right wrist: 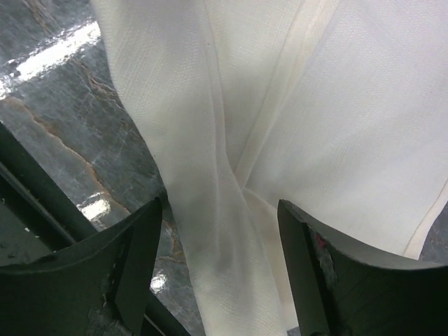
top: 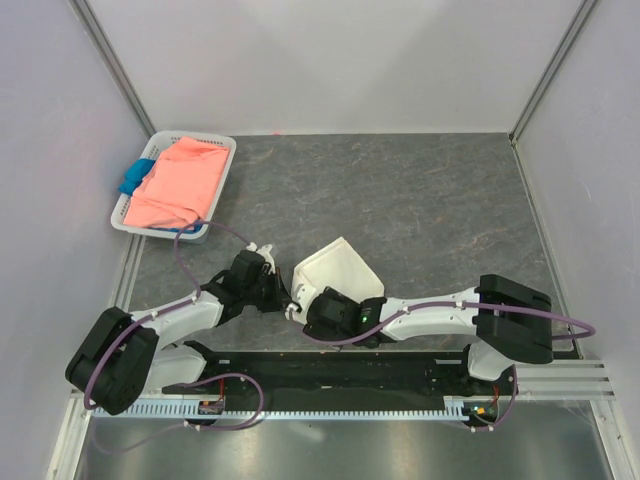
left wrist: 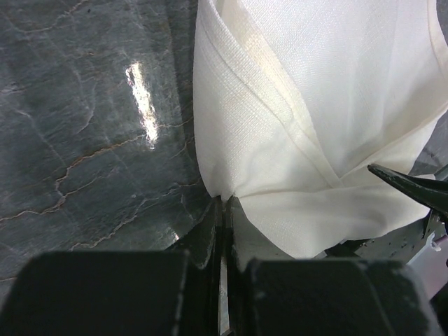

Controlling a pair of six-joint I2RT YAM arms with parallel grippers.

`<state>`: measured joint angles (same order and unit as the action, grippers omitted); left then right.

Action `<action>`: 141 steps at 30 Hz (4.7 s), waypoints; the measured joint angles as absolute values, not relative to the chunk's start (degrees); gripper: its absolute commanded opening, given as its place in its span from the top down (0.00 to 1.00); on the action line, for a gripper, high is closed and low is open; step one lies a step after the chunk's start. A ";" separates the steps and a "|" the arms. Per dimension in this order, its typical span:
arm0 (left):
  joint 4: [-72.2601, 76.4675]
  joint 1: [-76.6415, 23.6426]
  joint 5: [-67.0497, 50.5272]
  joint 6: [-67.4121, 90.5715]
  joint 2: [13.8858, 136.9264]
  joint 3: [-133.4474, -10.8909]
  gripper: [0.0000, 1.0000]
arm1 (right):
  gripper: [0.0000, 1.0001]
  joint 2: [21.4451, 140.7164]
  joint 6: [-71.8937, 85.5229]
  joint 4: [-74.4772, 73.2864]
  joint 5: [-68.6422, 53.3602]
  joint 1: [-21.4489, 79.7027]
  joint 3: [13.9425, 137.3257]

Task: Fold the napkin, place the utensils inside, and roll it up
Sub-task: Roll the napkin with the utensil

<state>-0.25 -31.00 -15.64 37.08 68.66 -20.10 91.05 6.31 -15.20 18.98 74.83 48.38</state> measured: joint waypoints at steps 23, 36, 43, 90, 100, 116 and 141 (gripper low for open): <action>-4.73 -30.83 -9.65 35.09 66.17 -23.86 0.27 | 0.82 94.94 2.22 -17.17 5.39 69.28 52.82; -8.93 -30.22 -0.45 35.38 51.99 -19.07 0.14 | 0.83 97.43 3.27 -20.27 -16.08 62.48 55.57; -3.46 -30.13 -5.19 35.31 40.32 -13.76 0.19 | 0.83 99.61 3.03 -20.69 -27.18 58.22 55.72; 2.72 -30.24 -13.56 35.09 57.84 -14.15 0.98 | 0.30 103.44 3.64 -29.30 -41.80 46.28 62.19; -1.58 -30.24 -11.29 35.88 62.89 -18.65 0.98 | 0.28 81.08 3.38 -22.83 -5.45 62.33 55.83; -2.92 -30.24 -10.90 35.97 67.00 -21.61 0.98 | 0.29 91.18 1.08 -11.86 20.43 76.29 50.98; -2.68 -29.98 -12.71 35.22 67.88 -22.17 0.85 | 0.66 96.64 -1.48 -9.93 6.87 69.95 51.88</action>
